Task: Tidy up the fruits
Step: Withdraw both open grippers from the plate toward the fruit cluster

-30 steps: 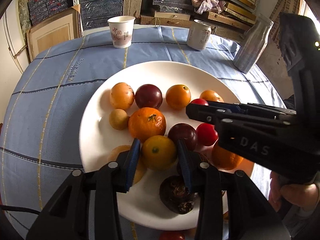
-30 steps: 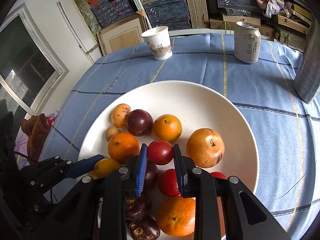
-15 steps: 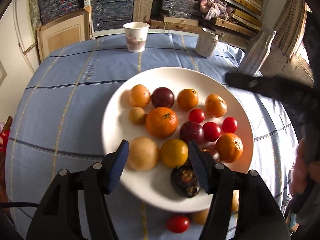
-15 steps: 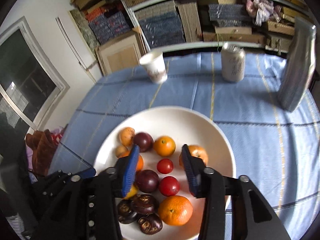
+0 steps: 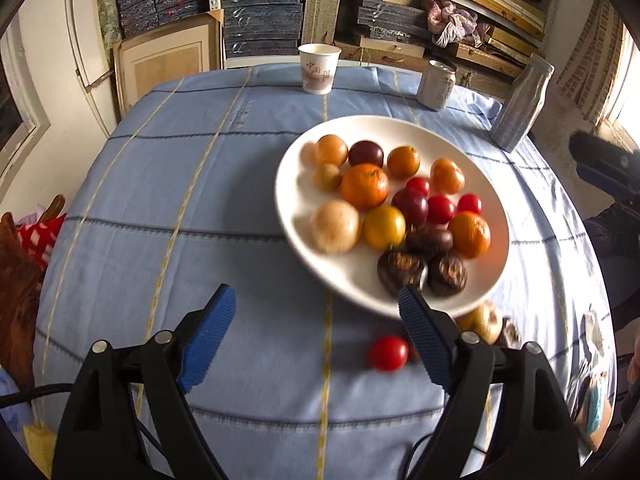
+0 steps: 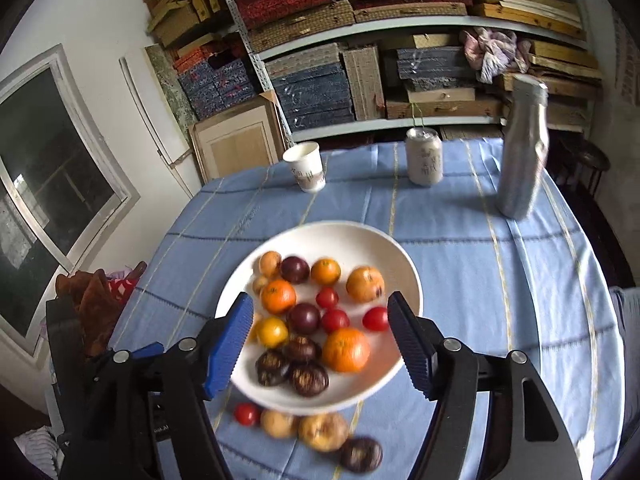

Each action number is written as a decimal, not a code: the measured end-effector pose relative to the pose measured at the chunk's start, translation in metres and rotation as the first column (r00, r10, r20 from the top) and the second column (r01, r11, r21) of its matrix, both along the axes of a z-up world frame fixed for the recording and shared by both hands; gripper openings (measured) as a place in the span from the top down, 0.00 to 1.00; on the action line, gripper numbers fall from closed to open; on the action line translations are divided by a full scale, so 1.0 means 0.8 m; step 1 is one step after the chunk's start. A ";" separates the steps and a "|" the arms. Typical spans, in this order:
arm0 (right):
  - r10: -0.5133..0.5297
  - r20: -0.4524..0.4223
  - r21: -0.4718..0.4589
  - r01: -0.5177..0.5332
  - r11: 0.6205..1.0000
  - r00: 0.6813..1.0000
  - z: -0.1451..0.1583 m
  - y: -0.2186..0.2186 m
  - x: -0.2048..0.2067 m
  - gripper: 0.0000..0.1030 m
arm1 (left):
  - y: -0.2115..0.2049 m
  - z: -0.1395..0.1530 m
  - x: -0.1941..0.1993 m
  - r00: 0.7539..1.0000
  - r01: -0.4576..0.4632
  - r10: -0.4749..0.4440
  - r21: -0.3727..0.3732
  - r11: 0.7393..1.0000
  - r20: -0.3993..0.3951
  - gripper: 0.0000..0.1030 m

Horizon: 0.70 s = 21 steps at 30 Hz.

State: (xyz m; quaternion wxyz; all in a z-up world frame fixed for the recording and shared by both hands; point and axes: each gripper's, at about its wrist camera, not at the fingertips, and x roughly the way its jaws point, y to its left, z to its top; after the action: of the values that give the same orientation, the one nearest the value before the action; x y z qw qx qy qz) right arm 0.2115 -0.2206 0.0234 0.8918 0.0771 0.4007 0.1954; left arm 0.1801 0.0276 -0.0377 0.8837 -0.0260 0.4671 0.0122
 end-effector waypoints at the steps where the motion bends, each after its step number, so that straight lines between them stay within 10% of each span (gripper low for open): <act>1: 0.000 -0.009 -0.003 0.000 1.000 1.000 -0.003 -0.001 -0.008 0.31 | 0.000 -0.001 -0.005 1.000 -0.003 0.003 0.003 1.000 -0.002 0.20; 21: -0.032 -0.217 -0.033 0.026 0.999 0.976 -0.096 -0.033 -0.134 0.23 | -0.002 -0.041 -0.090 0.996 -0.017 0.017 0.000 1.000 -0.091 0.09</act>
State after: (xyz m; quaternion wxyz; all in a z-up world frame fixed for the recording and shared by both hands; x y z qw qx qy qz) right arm 0.1042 -0.2473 -0.0536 0.8463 0.0903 0.4978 0.1667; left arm 0.1084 0.0259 -0.0705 0.8615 -0.0297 0.5064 0.0209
